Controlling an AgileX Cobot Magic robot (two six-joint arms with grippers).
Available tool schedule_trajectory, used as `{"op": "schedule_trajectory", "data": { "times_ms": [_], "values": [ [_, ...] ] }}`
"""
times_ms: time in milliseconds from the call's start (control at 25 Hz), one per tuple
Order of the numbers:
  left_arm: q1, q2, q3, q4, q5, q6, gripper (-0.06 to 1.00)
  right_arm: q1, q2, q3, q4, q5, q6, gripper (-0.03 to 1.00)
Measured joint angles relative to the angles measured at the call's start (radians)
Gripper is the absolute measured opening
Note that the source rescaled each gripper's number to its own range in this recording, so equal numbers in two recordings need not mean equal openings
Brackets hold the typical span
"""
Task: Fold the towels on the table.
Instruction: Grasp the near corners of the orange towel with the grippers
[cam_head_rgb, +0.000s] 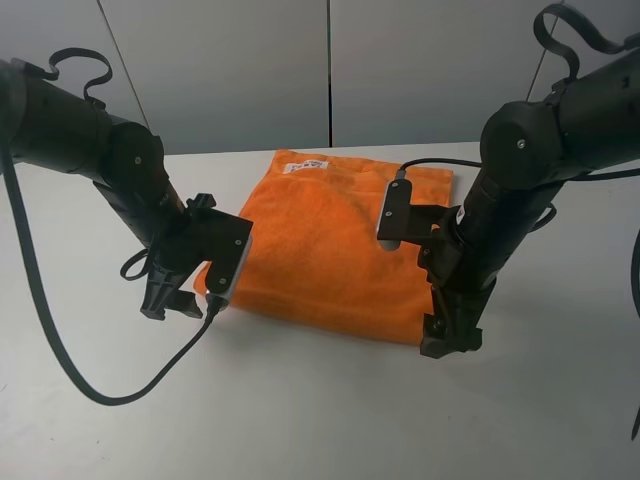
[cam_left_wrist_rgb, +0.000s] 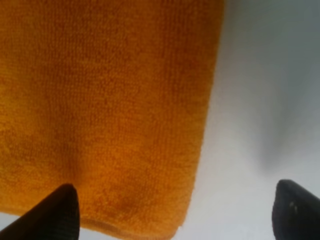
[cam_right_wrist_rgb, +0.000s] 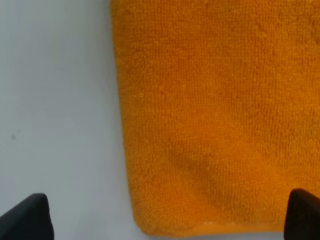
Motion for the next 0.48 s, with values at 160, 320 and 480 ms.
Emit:
{"op": "schedule_trajectory", "data": {
  "times_ms": [160, 320, 480],
  "values": [
    [0.0, 0.002, 0.0, 0.004, -0.007, 0.0, 1.0, 0.0, 0.049, -0.002, 0.0, -0.005, 0.004, 1.0],
    [0.0, 0.006, 0.0, 0.008, -0.012, 0.0, 1.0, 0.0, 0.062, -0.002, 0.0, -0.012, 0.004, 1.0],
    [0.0, 0.022, 0.0, 0.008, -0.018, 0.0, 1.0, 0.0, 0.062, -0.002, 0.0, -0.012, 0.004, 1.0]
  ]
}}
